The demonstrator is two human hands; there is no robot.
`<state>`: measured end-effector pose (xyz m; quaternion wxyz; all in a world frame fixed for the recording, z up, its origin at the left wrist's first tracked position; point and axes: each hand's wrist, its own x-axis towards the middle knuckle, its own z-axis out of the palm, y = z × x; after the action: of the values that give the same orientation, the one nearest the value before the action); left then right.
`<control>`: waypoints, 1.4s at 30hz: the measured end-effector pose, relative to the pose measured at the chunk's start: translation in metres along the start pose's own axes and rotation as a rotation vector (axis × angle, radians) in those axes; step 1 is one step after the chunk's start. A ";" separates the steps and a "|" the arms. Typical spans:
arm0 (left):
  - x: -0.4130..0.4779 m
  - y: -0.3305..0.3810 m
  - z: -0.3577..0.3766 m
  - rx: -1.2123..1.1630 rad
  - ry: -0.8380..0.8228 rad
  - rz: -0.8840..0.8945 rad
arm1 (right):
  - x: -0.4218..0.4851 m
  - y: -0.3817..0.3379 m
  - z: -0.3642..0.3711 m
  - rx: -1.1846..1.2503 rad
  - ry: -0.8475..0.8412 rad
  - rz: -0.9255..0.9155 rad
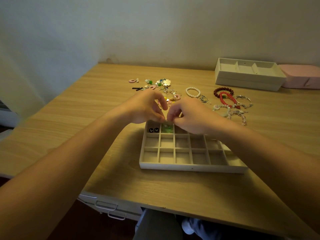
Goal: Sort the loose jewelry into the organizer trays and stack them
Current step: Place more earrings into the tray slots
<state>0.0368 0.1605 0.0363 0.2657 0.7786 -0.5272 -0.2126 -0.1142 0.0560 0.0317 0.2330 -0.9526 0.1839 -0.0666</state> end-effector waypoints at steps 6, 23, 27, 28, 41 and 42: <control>0.001 0.002 0.002 0.008 0.034 0.013 | 0.000 0.001 -0.001 -0.082 -0.110 0.004; -0.008 0.010 0.008 0.302 0.092 0.020 | 0.000 0.013 -0.003 0.007 -0.012 0.012; -0.012 0.016 0.012 0.431 0.123 0.077 | 0.001 0.014 -0.005 0.031 -0.019 0.007; -0.012 0.015 0.013 0.427 0.118 0.090 | 0.001 0.015 -0.006 0.031 -0.019 0.003; -0.027 -0.006 0.014 0.213 0.062 0.098 | 0.001 0.010 -0.003 -0.097 -0.190 -0.032; -0.026 -0.007 0.015 0.197 0.047 0.093 | 0.002 0.009 -0.003 -0.115 -0.195 -0.036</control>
<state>0.0234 0.1842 0.0220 0.2097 0.7805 -0.5747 -0.1289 -0.1160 0.0465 0.0297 0.1935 -0.9695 0.1469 0.0327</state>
